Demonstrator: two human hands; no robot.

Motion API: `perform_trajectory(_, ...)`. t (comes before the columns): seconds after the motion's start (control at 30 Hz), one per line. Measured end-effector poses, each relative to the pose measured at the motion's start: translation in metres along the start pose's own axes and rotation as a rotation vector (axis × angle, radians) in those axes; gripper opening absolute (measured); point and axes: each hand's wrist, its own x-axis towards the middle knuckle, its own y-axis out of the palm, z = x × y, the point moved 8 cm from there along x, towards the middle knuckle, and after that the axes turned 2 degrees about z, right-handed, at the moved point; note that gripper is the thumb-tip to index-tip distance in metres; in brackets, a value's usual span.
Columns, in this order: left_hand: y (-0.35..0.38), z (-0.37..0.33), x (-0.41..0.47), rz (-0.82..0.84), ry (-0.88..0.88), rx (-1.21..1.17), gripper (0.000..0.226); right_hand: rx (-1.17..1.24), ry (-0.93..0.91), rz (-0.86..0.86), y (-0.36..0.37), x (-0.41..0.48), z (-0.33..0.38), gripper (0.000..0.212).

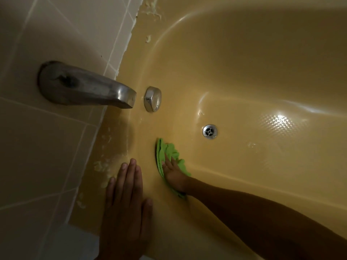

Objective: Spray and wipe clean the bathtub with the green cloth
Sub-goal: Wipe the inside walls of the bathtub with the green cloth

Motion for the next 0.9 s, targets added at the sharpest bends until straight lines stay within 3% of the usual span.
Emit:
perform_trajectory(0.17, 0.0, 0.0, 0.001, 0.017, -0.01, -0.014, 0.065, -0.067, -0.127, 0.04, 0.01, -0.024, 0.019, 0.067)
perform_trajectory(0.3, 0.002, 0.003, 0.007, 0.043, 0.016, -0.049, 0.064, -0.212, -0.062, 0.018, 0.003, -0.044, 0.005, 0.056)
perform_trajectory(0.5, -0.066, -0.043, 0.069, -0.012, 0.293, -0.1, 0.055, -0.349, 0.006, 0.07, -0.001, -0.061, -0.013, 0.056)
perform_trajectory(0.63, -0.103, -0.076, 0.115, -0.07, 0.42, -0.005, 0.054, -0.347, 0.007, 0.141, -0.005, -0.076, -0.017, 0.059)
perform_trajectory(0.8, -0.102, -0.085, 0.144, 0.113, 0.56, 0.092, 0.053, -0.309, -0.02, 0.163, -0.008, -0.083, -0.015, 0.06)
perform_trajectory(0.9, -0.136, -0.082, 0.161, 0.109, 0.613, 0.135, 0.054, -0.25, -0.059, 0.161, -0.003, -0.084, -0.004, 0.058)
